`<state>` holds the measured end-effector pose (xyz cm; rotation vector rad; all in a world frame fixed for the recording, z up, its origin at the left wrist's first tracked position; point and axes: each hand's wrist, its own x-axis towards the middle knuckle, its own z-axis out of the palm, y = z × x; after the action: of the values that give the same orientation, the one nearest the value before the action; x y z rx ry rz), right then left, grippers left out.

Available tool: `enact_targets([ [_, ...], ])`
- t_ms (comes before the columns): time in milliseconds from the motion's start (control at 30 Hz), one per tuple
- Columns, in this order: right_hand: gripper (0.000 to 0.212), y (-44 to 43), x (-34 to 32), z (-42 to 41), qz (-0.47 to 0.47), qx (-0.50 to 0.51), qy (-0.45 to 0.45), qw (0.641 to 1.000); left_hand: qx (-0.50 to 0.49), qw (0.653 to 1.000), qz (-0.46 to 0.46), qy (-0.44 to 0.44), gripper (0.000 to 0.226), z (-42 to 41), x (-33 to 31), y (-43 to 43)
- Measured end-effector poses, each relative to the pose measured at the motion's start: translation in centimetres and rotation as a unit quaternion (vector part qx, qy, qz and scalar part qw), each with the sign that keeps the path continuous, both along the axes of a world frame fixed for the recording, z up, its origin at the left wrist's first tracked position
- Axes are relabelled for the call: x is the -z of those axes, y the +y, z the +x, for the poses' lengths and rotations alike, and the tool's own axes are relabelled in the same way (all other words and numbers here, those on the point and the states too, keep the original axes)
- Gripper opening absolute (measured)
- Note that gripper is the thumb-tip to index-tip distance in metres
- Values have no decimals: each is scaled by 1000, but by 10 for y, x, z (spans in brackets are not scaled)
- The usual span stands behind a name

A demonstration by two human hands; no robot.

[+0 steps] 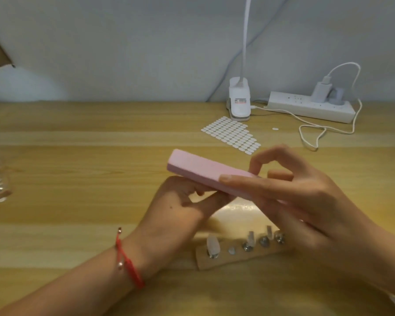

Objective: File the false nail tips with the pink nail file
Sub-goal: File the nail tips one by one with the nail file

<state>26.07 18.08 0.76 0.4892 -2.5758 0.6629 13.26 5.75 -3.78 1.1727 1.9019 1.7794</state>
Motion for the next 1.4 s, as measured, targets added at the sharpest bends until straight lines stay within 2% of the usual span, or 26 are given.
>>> enact_targets([
  [33,39,12,11,8,-11,41,19,999,-15,1000,-4,-2,29,0,-6,0],
  [67,39,31,19,12,-27,82,2,996,-27,1000,0,-1,29,-7,-3,-3],
  [167,39,37,32,14,-41,117,23,992,-27,1000,0,6,26,-10,-5,-5],
  [267,39,32,33,5,-31,85,22,996,2,1000,-19,9,29,0,1,-1],
  [333,39,37,34,12,-40,91,20,995,-20,1000,-5,6,28,-8,-1,-4],
  [467,39,35,38,8,-22,90,8,996,-19,999,-27,-7,12,-5,1,-2],
  [500,39,35,38,6,-16,86,6,996,-13,999,-36,-4,14,-2,1,-2],
  [600,38,39,33,11,-28,108,24,993,-30,999,10,-32,23,-13,-1,-5],
  [667,38,37,33,10,-40,117,25,992,-27,998,14,-55,19,-13,-2,-6],
  [767,37,32,35,6,-50,83,21,995,14,999,-31,-16,8,2,0,-1],
  [900,39,38,31,12,-74,119,11,990,-13,999,15,-47,18,-14,-5,-6],
  [1033,36,31,35,6,-84,92,4,992,25,999,-43,-13,10,1,0,-2],
  [1167,37,37,34,11,-93,133,9,987,-28,1000,3,-9,15,-12,-5,-6],
  [1267,35,27,35,4,-103,100,5,990,45,998,-24,23,13,8,-1,-4],
  [1333,35,30,35,3,-170,90,13,981,73,994,-29,82,15,17,0,-4],
  [1367,35,34,33,4,-230,94,17,969,78,993,-28,88,17,16,-2,-5],
  [1400,34,41,30,6,-286,100,26,953,85,994,-21,59,20,12,-3,-6],
])
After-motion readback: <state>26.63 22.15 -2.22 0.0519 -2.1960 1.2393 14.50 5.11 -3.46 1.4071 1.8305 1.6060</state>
